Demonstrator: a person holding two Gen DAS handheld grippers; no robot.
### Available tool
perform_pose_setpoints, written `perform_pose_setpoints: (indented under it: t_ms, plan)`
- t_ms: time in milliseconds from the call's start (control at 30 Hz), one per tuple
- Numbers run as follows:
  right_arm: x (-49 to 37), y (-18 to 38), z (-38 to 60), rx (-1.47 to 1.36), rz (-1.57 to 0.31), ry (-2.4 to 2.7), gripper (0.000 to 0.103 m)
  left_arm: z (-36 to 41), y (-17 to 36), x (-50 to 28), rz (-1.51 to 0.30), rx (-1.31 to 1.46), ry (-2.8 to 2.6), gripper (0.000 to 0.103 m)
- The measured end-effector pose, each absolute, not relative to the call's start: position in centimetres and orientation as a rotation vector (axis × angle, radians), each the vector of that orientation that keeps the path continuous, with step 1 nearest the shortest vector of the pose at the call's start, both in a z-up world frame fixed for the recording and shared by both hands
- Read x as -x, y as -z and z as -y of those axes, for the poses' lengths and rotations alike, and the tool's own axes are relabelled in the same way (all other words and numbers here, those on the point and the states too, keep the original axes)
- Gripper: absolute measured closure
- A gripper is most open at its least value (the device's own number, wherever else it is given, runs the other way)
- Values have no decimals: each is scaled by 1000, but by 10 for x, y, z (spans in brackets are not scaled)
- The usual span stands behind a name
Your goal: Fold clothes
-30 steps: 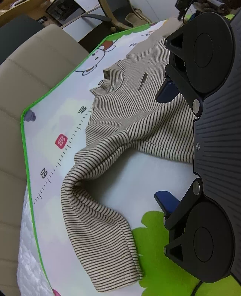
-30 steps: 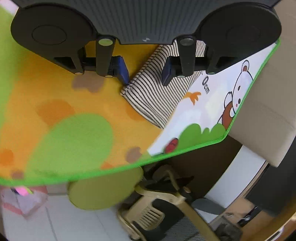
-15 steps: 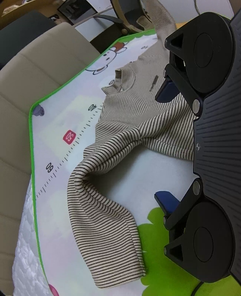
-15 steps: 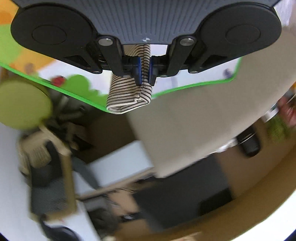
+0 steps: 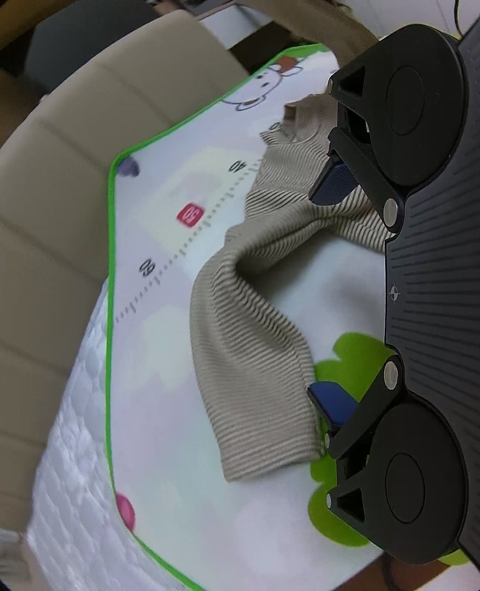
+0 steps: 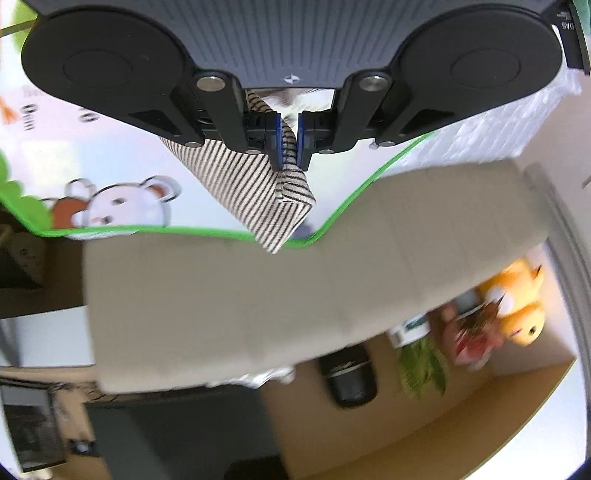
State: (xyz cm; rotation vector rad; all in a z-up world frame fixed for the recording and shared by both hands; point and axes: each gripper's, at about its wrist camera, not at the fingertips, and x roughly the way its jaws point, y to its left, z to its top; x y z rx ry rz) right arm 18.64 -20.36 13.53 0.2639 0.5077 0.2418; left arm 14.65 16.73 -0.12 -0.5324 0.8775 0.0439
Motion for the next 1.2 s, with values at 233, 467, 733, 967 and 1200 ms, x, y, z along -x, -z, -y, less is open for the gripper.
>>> perform_pose_setpoints:
  t_ms: [233,467,733,967,1200]
  plan:
    - [-190,-116,144,-229,-587,-302,91,-174,12,-149,-933,569,-38,0]
    - [-175,-109,137,-203,-574,-298,72,-179,26,-151,-985,614,-38,0]
    - [-155,-103,165,-208,-565,-256,60,-170,33,-151,-996,579,-38,0]
    - [-136,-100,189,-209,-544,-219,52,-172,34,-148,-976,599,-68,0]
    - [-123,-90,214,-254,-514,-210,46,-207,26,-126,-936,791,-204,0]
